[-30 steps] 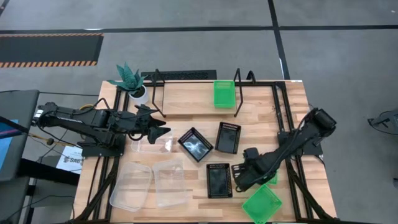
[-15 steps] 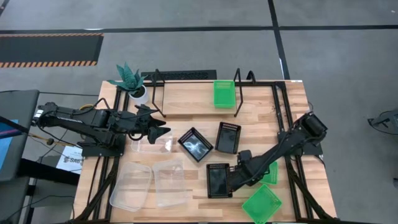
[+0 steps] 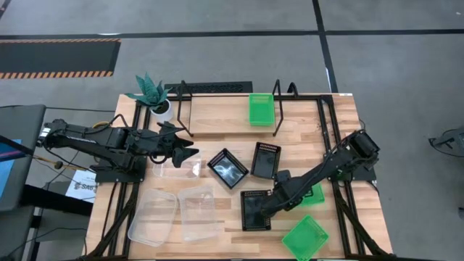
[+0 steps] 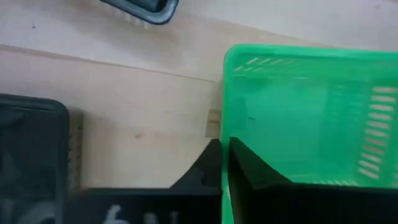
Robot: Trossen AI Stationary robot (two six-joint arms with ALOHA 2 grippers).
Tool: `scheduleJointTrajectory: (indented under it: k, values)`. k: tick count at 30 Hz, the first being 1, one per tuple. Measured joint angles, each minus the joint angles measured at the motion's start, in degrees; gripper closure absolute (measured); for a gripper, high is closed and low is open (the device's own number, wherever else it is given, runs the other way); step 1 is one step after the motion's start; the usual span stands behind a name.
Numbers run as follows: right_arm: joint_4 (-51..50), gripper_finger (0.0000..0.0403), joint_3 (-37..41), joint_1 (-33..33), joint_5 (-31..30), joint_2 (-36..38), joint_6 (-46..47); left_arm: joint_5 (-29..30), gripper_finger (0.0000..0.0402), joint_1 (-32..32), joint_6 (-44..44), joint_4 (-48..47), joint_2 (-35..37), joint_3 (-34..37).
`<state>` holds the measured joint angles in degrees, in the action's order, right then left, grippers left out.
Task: Stack baskets on shelf by color
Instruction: Stack the top green bin on top of the green bin on the shelf
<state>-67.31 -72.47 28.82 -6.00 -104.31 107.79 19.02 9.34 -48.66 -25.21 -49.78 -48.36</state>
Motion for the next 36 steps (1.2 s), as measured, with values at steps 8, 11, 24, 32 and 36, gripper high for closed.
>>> scheduleJointTrajectory:
  k: [8, 11, 24, 32, 36]
  values:
    - [-0.14, 0.0398, 0.02, 0.39, 0.31, 0.34, -1.60, 0.85, 0.0136, 0.00, -0.02, -0.02, 0.02, 0.00]
    - [-1.16, 0.0400, 0.02, 1.10, 0.29, 2.04, -1.13, 0.83, 0.0136, 0.00, -0.02, 0.00, 0.01, 0.00]
    - [-6.44, 0.0402, -1.86, 5.24, -12.29, 22.94, -2.31, 1.25, 0.0136, 0.00, -0.11, 0.00, 0.00, 0.00]
    - [-6.46, 0.0402, -12.80, 3.30, -23.71, 34.51, -18.87, 1.35, 0.0136, 0.00, -0.28, 0.01, 0.00, 0.00]
    - [-1.57, 0.0402, -17.99, -2.32, -25.85, 36.07, -41.52, 3.06, 0.0136, 0.00, -0.26, 0.02, 0.02, 0.00]
